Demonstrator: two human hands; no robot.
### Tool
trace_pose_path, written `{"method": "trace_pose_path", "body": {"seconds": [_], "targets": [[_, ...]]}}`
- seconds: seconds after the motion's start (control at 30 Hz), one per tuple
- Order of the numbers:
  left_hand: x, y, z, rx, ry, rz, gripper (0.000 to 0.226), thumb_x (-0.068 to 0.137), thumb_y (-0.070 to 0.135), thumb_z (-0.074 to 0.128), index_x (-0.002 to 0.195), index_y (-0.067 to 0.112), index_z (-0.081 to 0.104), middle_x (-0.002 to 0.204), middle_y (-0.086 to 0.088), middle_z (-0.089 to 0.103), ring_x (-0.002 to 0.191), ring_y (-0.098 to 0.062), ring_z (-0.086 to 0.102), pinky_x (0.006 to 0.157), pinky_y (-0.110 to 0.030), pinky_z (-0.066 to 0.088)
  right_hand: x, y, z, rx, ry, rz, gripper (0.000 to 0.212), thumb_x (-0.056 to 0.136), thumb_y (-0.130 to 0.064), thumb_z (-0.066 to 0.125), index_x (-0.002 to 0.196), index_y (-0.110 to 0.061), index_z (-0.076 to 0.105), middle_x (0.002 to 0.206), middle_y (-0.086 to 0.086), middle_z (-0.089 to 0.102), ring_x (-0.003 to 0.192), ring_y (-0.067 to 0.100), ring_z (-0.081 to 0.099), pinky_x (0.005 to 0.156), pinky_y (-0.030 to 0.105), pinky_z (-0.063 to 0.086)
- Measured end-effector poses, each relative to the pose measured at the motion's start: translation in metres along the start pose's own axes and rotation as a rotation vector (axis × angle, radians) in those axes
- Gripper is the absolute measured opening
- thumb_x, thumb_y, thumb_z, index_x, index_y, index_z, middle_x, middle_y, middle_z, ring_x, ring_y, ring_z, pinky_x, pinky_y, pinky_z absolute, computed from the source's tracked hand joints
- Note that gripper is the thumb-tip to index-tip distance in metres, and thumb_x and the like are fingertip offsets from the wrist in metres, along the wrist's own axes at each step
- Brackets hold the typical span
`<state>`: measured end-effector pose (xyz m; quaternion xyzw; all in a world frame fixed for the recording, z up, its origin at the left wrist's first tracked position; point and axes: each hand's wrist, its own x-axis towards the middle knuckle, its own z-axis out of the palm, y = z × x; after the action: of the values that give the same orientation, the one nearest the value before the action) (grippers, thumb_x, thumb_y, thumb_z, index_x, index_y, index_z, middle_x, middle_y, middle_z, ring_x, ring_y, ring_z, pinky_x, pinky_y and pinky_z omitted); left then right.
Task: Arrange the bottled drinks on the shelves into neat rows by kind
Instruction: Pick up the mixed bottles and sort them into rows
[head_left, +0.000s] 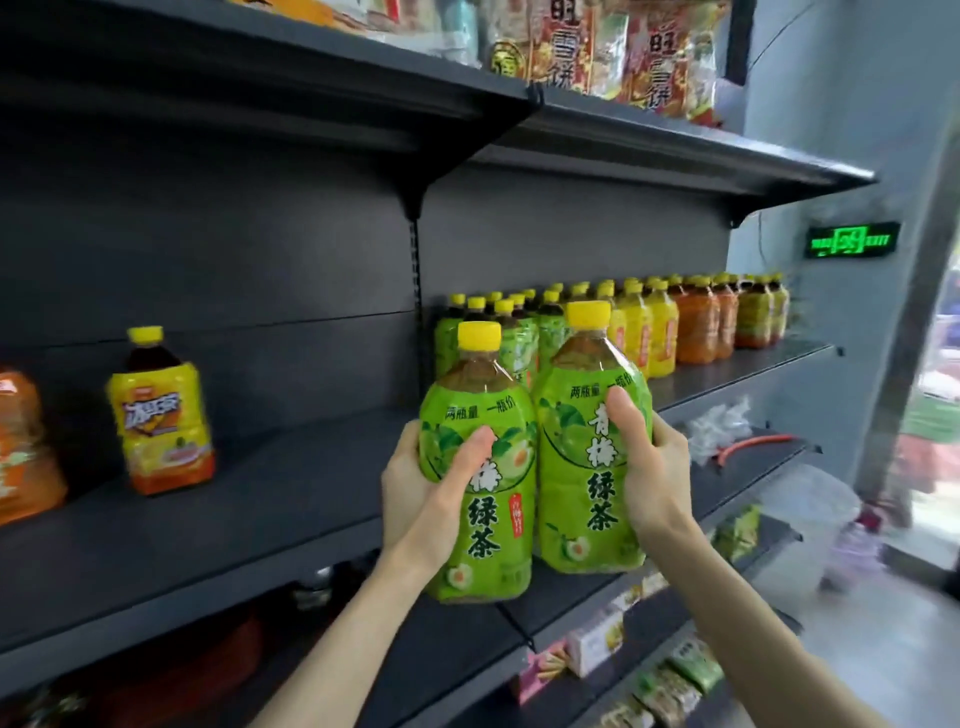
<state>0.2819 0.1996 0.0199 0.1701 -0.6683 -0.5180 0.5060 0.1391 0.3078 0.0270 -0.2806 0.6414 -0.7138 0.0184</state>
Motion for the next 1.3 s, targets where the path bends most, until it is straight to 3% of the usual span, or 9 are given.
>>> {"method": "trace_pose_path", "body": {"seconds": [0.13, 0.3, 0.5, 0.7, 0.83, 0.93, 1.07, 1.23, 1.3], "targets": [[0.027, 0.000, 0.060, 0.003, -0.029, 0.017, 0.070, 0.059, 0.069, 0.067, 0.110, 0.022, 0.062, 0.101, 0.004, 0.072, 0.097, -0.014, 0.068, 0.093, -0.048, 0.050, 0.046, 0.010, -0.038, 0.006, 0.024, -0.008, 0.131, 0.039, -0.100, 0.045, 0.134, -0.010, 0.053, 0.134, 0.005, 0.057, 0.123, 0.022, 0.051, 0.107, 0.046, 0.037], [0.073, -0.024, 0.115, 0.004, 0.016, 0.055, 0.084, 0.057, 0.079, 0.064, 0.117, 0.021, 0.058, 0.107, 0.006, 0.070, 0.106, -0.016, 0.064, 0.099, -0.049, 0.044, 0.110, 0.031, -0.057, 0.010, 0.030, -0.021, 0.129, 0.037, -0.100, 0.046, 0.129, -0.009, 0.057, 0.115, 0.004, 0.059, 0.109, 0.021, 0.054, 0.101, 0.046, 0.039], [0.133, -0.075, 0.171, 0.014, 0.073, 0.023, 0.115, 0.049, 0.089, 0.059, 0.136, 0.016, 0.045, 0.135, -0.004, 0.054, 0.127, -0.024, 0.048, 0.109, -0.051, 0.033, 0.193, 0.069, -0.059, 0.008, -0.010, -0.022, 0.132, 0.035, -0.100, 0.045, 0.134, -0.013, 0.053, 0.137, 0.008, 0.054, 0.126, 0.024, 0.049, 0.105, 0.046, 0.039], [0.189, -0.108, 0.223, 0.041, 0.085, 0.003, 0.112, 0.061, 0.067, 0.055, 0.149, 0.008, 0.019, 0.154, -0.006, 0.027, 0.141, -0.020, 0.025, 0.113, -0.035, 0.016, 0.276, 0.099, -0.065, 0.010, -0.043, -0.016, 0.124, 0.043, -0.096, 0.047, 0.135, -0.014, 0.052, 0.139, 0.008, 0.052, 0.128, 0.024, 0.048, 0.108, 0.049, 0.036], [0.212, -0.130, 0.256, 0.058, 0.130, -0.042, 0.102, 0.072, 0.063, 0.064, 0.147, 0.007, 0.023, 0.150, -0.007, 0.035, 0.137, -0.020, 0.030, 0.114, -0.037, 0.015, 0.323, 0.124, -0.065, 0.033, -0.081, 0.006, 0.127, 0.040, -0.095, 0.049, 0.138, -0.015, 0.050, 0.142, 0.006, 0.049, 0.130, 0.022, 0.045, 0.108, 0.045, 0.035], [0.225, -0.143, 0.279, 0.119, 0.207, -0.042, 0.118, 0.054, 0.082, 0.059, 0.142, 0.008, 0.034, 0.137, -0.005, 0.051, 0.128, -0.022, 0.043, 0.114, -0.043, 0.026, 0.354, 0.141, -0.065, 0.049, -0.144, 0.020, 0.124, 0.044, -0.093, 0.049, 0.140, -0.013, 0.048, 0.144, 0.006, 0.048, 0.130, 0.022, 0.045, 0.109, 0.044, 0.034], [0.244, -0.160, 0.304, 0.184, 0.308, -0.067, 0.119, 0.046, 0.086, 0.055, 0.138, 0.012, 0.040, 0.131, -0.002, 0.056, 0.122, -0.021, 0.049, 0.110, -0.044, 0.033, 0.394, 0.163, -0.067, 0.067, -0.237, 0.029, 0.127, 0.044, -0.092, 0.049, 0.142, -0.011, 0.044, 0.146, 0.007, 0.045, 0.132, 0.023, 0.043, 0.107, 0.041, 0.032], [0.258, -0.176, 0.329, 0.244, 0.415, -0.030, 0.095, 0.054, 0.074, 0.059, 0.128, 0.015, 0.050, 0.104, 0.020, 0.062, 0.100, 0.005, 0.056, 0.096, -0.023, 0.041, 0.433, 0.185, -0.068, 0.128, -0.333, 0.057, 0.121, 0.050, -0.083, 0.052, 0.145, -0.010, 0.038, 0.150, 0.008, 0.039, 0.136, 0.024, 0.038, 0.110, 0.042, 0.028], [0.261, -0.181, 0.336, 0.266, 0.437, -0.041, 0.086, 0.056, 0.072, 0.059, 0.124, 0.019, 0.051, 0.103, 0.021, 0.062, 0.102, 0.003, 0.057, 0.095, -0.023, 0.042, 0.444, 0.192, -0.067, 0.150, -0.367, 0.075, 0.120, 0.049, -0.085, 0.052, 0.143, -0.010, 0.042, 0.148, 0.008, 0.043, 0.134, 0.023, 0.041, 0.109, 0.041, 0.030]]}}
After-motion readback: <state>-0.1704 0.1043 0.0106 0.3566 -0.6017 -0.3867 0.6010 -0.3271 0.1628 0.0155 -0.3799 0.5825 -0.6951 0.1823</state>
